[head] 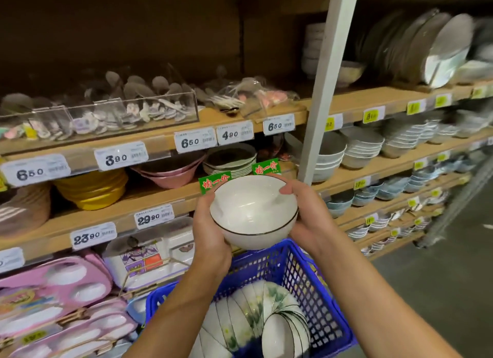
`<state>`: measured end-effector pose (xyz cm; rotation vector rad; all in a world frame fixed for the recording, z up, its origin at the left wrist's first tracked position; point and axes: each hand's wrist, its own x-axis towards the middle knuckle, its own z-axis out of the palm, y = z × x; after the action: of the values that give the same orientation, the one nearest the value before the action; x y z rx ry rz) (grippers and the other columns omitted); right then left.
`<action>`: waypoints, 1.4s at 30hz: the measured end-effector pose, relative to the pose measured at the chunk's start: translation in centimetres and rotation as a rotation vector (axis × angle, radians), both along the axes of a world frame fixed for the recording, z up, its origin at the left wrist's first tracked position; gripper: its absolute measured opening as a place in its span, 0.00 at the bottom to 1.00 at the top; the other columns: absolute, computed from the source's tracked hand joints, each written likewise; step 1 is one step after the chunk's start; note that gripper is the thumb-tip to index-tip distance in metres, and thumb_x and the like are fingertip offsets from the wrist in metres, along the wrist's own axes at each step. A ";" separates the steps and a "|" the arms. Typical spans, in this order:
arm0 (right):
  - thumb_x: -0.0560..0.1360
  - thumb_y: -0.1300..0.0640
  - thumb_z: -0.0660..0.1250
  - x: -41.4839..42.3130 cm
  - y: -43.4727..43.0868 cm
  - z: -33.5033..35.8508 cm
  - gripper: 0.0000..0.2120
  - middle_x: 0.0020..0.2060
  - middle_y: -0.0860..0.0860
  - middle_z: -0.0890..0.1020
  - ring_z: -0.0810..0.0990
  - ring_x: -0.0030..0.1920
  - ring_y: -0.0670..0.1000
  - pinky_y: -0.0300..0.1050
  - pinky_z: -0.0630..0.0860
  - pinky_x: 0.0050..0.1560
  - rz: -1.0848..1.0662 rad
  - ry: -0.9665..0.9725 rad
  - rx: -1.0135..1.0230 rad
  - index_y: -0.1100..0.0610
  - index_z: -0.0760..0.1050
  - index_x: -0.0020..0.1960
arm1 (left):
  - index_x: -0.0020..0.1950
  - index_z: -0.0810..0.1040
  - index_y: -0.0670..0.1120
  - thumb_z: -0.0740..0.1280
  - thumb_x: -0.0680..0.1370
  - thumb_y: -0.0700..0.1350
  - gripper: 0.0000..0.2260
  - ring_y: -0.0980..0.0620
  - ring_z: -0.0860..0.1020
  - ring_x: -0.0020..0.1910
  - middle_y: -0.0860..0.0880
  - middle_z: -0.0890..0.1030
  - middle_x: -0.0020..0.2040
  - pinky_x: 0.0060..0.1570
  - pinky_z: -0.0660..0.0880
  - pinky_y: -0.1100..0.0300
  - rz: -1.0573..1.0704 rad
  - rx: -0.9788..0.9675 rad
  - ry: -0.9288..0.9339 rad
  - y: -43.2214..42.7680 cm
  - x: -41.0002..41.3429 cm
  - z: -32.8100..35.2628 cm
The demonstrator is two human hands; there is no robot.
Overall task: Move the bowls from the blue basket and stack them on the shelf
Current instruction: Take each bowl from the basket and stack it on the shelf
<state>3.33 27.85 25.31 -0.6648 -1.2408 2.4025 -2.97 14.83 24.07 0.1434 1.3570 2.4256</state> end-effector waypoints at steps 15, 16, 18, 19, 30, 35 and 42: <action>0.73 0.64 0.56 14.9 14.4 2.5 0.20 0.56 0.57 0.83 0.80 0.58 0.60 0.54 0.77 0.57 -0.204 0.093 0.033 0.56 0.81 0.59 | 0.53 0.81 0.44 0.55 0.79 0.45 0.15 0.49 0.84 0.45 0.47 0.85 0.47 0.39 0.79 0.59 -0.218 0.058 0.070 16.6 11.5 2.9; 0.73 0.64 0.56 16.2 15.9 2.6 0.21 0.57 0.57 0.83 0.80 0.58 0.60 0.55 0.77 0.57 -0.218 0.084 0.037 0.56 0.80 0.60 | 0.54 0.81 0.44 0.55 0.78 0.44 0.15 0.48 0.83 0.46 0.46 0.85 0.48 0.39 0.79 0.58 -0.228 0.066 0.062 18.2 12.7 3.1; 0.73 0.63 0.57 18.5 18.7 2.9 0.21 0.58 0.56 0.83 0.79 0.58 0.61 0.55 0.78 0.54 -0.238 0.066 0.051 0.54 0.80 0.60 | 0.53 0.81 0.44 0.55 0.78 0.44 0.15 0.48 0.83 0.46 0.47 0.85 0.47 0.41 0.79 0.57 -0.237 0.076 0.063 21.2 14.8 3.5; 0.73 0.63 0.57 19.6 20.0 3.1 0.20 0.57 0.56 0.83 0.80 0.58 0.60 0.54 0.79 0.51 -0.249 0.064 0.058 0.54 0.81 0.60 | 0.52 0.81 0.44 0.55 0.78 0.44 0.15 0.47 0.83 0.47 0.47 0.86 0.47 0.43 0.78 0.56 -0.241 0.074 0.064 22.6 15.8 3.8; 0.73 0.62 0.58 26.7 30.6 6.0 0.19 0.56 0.55 0.82 0.81 0.54 0.58 0.47 0.80 0.42 -0.376 0.097 0.105 0.51 0.81 0.57 | 0.54 0.81 0.46 0.55 0.77 0.47 0.16 0.45 0.82 0.48 0.45 0.85 0.48 0.46 0.78 0.52 -0.391 0.049 0.071 34.4 21.7 6.6; 0.73 0.64 0.57 26.1 34.3 6.7 0.19 0.54 0.56 0.84 0.81 0.55 0.59 0.49 0.79 0.47 -0.387 0.119 0.093 0.52 0.82 0.54 | 0.56 0.81 0.45 0.56 0.77 0.47 0.17 0.49 0.85 0.40 0.46 0.86 0.46 0.36 0.80 0.58 -0.432 0.014 0.091 38.4 20.6 7.7; 0.73 0.64 0.57 22.4 40.4 7.7 0.19 0.50 0.53 0.86 0.83 0.52 0.56 0.48 0.81 0.46 -0.348 0.137 0.142 0.52 0.81 0.57 | 0.45 0.81 0.46 0.57 0.77 0.45 0.13 0.47 0.84 0.37 0.47 0.86 0.38 0.31 0.79 0.58 -0.418 0.034 0.055 44.3 16.8 8.7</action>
<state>25.69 68.21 32.97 -0.6059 -1.1232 2.0206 13.87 59.13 32.75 0.4568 1.1698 2.1055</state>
